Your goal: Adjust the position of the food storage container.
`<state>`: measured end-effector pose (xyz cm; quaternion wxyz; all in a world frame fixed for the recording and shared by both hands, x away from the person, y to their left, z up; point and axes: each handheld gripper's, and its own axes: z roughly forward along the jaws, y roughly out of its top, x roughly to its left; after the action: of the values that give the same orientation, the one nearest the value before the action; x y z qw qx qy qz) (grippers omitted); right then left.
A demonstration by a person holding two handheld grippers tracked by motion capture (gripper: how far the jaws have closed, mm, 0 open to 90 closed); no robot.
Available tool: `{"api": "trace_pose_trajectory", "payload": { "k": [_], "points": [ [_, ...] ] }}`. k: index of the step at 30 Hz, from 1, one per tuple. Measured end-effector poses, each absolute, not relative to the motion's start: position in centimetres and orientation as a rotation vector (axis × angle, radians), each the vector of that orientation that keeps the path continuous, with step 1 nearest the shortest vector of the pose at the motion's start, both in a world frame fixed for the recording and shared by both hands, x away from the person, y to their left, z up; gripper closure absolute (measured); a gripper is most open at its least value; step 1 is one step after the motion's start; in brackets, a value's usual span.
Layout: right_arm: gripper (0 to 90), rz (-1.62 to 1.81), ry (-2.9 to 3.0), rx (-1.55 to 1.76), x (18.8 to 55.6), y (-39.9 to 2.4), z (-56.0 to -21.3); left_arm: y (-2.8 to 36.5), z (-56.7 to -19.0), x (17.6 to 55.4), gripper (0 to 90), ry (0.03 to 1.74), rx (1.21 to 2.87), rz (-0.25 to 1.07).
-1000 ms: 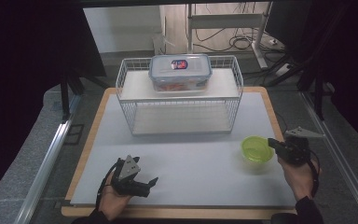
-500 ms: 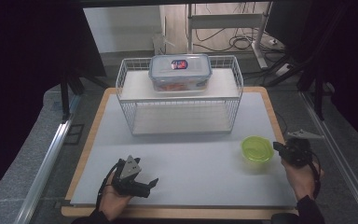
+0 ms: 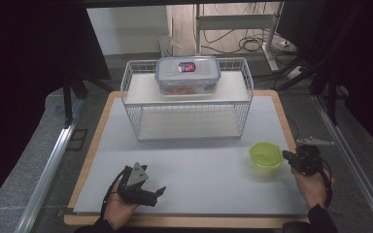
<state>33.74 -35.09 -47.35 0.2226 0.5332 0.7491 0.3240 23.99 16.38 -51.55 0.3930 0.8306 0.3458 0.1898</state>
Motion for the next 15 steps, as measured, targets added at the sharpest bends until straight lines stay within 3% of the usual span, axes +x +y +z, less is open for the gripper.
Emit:
{"api": "trace_pose_trajectory", "payload": {
  "k": [15],
  "points": [
    [90.0,0.926,2.150,1.441,33.7,-32.7,-47.7,16.2,-51.7,24.0,3.6,0.878,2.119,0.474]
  ]
}}
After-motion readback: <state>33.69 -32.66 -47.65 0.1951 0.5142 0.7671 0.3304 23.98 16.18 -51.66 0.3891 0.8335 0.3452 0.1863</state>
